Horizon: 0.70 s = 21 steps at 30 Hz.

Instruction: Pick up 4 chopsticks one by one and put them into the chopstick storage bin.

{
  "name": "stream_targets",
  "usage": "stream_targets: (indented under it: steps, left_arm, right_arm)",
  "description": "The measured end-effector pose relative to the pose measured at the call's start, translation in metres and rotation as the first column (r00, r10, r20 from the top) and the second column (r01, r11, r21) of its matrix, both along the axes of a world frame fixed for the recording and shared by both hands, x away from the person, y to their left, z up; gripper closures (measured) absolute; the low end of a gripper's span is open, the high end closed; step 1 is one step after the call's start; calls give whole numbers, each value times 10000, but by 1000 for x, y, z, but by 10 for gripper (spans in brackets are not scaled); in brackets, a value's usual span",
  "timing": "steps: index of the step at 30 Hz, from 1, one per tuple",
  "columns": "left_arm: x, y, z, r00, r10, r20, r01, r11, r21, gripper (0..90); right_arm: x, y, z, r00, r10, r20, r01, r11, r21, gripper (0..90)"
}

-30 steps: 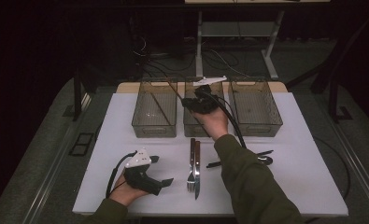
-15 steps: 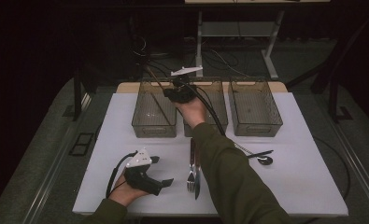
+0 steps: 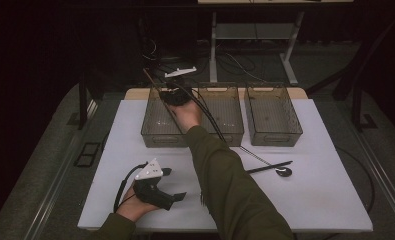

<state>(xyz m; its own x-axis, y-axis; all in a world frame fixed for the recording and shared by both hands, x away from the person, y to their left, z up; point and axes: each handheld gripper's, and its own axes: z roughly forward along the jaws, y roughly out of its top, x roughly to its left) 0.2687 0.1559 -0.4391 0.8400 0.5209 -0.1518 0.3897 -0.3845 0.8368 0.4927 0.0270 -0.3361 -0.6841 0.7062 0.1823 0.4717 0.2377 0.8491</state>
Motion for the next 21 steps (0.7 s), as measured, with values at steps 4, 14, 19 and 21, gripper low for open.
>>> stream_targets:
  steps: [4, 14, 19, 21]
  left_arm:
    - [0, 1, 1, 10000, -55, 10, 55, 10000, -9, 9]
    - [0, 2, 2, 10000, -94, 17, 94, 10000, -18, 9]
    - [-1, 2, 2, 9999, -137, 44, 137, 9999, -6, 9]
    - [-1, 2, 2, 9999, -123, 66, 123, 9999, -15, 9]
  right_arm:
    - [5, 4, -10, 9999, -100, -42, 100, 9999, 0, 845]
    - [8, 5, -35, 9974, -446, -570, 406, 9967, -701, 663]
    - [2, 0, -34, 9987, -229, -451, 181, 9943, -1051, 573]
    - [-1, -4, -31, 9986, -99, -520, 50, 9956, -934, 550]
